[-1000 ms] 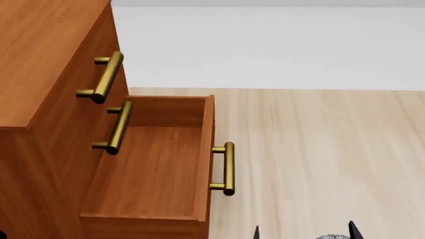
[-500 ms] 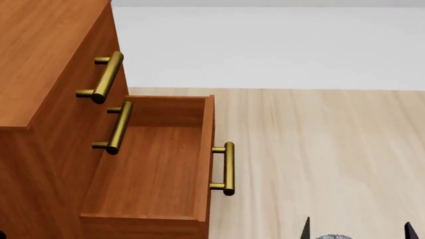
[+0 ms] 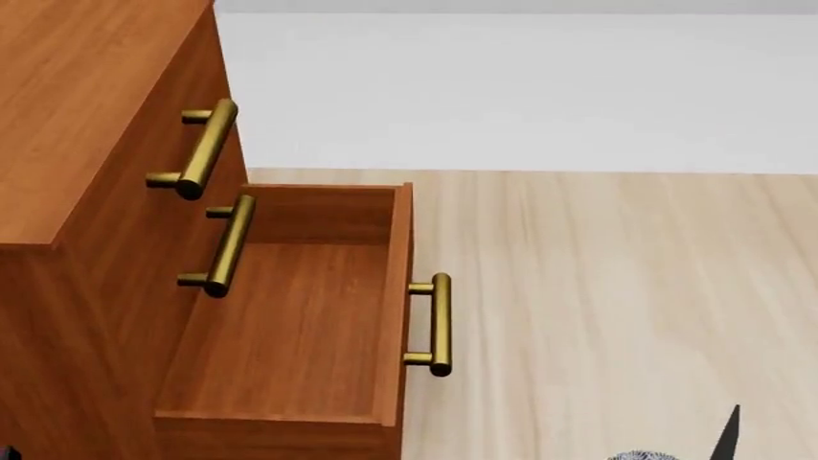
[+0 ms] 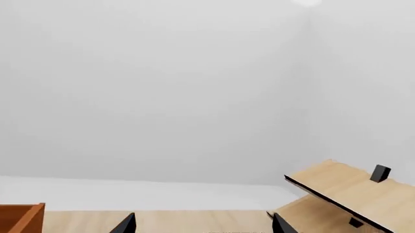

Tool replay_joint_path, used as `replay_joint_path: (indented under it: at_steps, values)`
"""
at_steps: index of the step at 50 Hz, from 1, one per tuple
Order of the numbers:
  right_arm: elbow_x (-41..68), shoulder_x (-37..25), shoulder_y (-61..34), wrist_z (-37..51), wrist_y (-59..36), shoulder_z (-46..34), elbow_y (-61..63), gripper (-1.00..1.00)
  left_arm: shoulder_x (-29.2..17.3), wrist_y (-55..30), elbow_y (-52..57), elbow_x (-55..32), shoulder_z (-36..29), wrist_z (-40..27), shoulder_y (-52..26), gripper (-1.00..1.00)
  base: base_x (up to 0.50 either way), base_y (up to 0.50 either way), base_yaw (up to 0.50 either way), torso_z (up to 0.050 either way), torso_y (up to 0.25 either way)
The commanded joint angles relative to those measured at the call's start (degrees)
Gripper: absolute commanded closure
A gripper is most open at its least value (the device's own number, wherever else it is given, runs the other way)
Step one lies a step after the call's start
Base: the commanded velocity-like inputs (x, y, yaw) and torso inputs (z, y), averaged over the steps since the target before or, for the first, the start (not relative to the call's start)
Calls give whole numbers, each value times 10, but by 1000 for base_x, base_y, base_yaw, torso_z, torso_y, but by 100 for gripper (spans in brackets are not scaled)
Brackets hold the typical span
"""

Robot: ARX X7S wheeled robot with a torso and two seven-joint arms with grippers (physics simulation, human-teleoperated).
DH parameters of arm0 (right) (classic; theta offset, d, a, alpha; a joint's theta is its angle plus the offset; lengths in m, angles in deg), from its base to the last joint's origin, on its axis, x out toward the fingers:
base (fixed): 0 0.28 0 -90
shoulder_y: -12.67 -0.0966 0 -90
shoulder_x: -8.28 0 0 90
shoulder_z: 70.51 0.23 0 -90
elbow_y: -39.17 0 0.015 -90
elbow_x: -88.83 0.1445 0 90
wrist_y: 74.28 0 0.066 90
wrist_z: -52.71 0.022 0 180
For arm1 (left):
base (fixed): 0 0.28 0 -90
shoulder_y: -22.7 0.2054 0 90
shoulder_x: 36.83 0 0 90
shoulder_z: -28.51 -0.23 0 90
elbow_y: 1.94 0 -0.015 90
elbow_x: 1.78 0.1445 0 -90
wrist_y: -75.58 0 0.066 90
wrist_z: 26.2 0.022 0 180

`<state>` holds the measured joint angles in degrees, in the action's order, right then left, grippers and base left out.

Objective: Put the wine bottle in the bottom drawer of the cabinet.

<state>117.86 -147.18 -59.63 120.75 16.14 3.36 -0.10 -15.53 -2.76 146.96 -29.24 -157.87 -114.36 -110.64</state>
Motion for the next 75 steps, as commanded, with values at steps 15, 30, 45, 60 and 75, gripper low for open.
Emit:
replay_joint_path:
  at_steps: [15, 30, 45, 60, 75]
  values:
    - [29, -46, 104, 37, 80, 89, -65, -100, 3, 13, -22, -1, 22, 9, 28, -100, 0, 0, 0, 0, 0]
    - [42, -16, 104, 6, 112, 83, -123, -100, 6, 11, -28, -1, 32, 13, 41, -100, 0, 0, 0, 0, 0]
    - [67, 23, 44, -47, 96, 44, -177, -100, 5, 15, -33, -3, 42, 19, 51, -100, 0, 0, 0, 0, 0]
    - [80, 65, -1, -94, 87, 13, -240, -100, 10, -6, -26, -2, 54, 15, 56, -100, 0, 0, 0, 0, 0]
    - [81, 106, -22, -133, 95, -10, -306, -100, 7, -5, -28, -4, 65, 17, 65, -100, 0, 0, 0, 0, 0]
